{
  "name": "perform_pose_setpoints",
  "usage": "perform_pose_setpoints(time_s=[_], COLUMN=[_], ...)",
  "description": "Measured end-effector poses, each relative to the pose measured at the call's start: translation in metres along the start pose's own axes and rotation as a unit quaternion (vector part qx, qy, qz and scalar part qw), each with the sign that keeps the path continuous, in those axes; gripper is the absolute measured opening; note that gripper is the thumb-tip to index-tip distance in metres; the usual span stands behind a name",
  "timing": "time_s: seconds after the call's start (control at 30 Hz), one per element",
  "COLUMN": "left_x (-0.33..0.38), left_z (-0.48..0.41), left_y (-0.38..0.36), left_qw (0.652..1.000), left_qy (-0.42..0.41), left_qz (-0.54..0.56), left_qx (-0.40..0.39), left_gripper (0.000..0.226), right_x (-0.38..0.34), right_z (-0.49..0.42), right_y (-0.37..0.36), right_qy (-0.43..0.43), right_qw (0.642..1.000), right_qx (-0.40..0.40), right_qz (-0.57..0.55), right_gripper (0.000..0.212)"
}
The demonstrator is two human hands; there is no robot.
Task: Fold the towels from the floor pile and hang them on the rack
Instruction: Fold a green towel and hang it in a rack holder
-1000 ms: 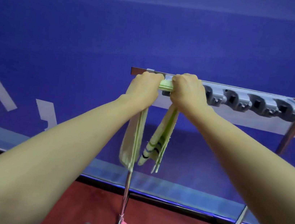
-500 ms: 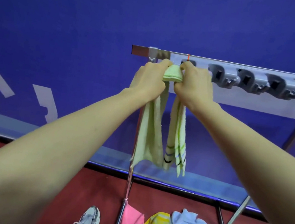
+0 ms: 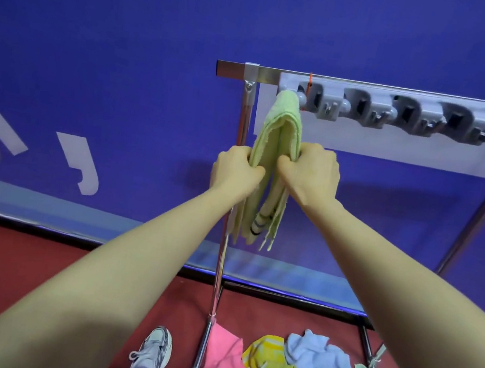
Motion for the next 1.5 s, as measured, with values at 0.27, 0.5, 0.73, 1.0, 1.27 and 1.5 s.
perform_pose_setpoints(time_s=[0.27, 0.5, 0.73, 1.0, 1.27, 1.5], left_x=[-0.048, -0.075, -0.08, -0.083, -0.082, -0.091], left_z=[0.03, 0.05, 0.06, 0.067, 0.071, 0.078], left_y=[-0.048, -0.066, -0.058, -0.047, -0.049, -0.063], left_qw=[0.996, 0.994, 0.992, 0.992, 0.986, 0.982], left_qy=[0.076, 0.079, 0.073, 0.09, 0.08, 0.055], left_qz=[0.029, 0.043, 0.069, 0.052, 0.11, 0.08], left_qx=[-0.029, -0.058, -0.074, -0.069, -0.095, -0.161], left_gripper=[0.012, 0.014, 0.007, 0.018, 0.008, 0.017], right_x=[0.035, 0.071, 0.079, 0.067, 0.058, 0.071], right_z=[0.041, 0.064, 0.084, 0.097, 0.111, 0.121], right_y=[-0.064, -0.085, -0.094, -0.095, -0.106, -0.116], right_qy=[-0.072, -0.097, -0.062, 0.001, 0.03, -0.003], right_qw=[0.993, 0.987, 0.982, 0.969, 0.967, 0.971], right_qx=[-0.09, -0.122, -0.165, -0.181, -0.229, -0.228], right_qz=[0.002, 0.046, 0.07, 0.171, 0.111, 0.073], right_gripper=[0.024, 0.022, 0.02, 0.019, 0.011, 0.026])
Point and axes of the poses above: each hand's wrist, its own z-axis away from the middle knuckle, its own y-axis out of the back of the hand, x = y × z, the point moved 6 cm from there along -z, towards the middle knuckle
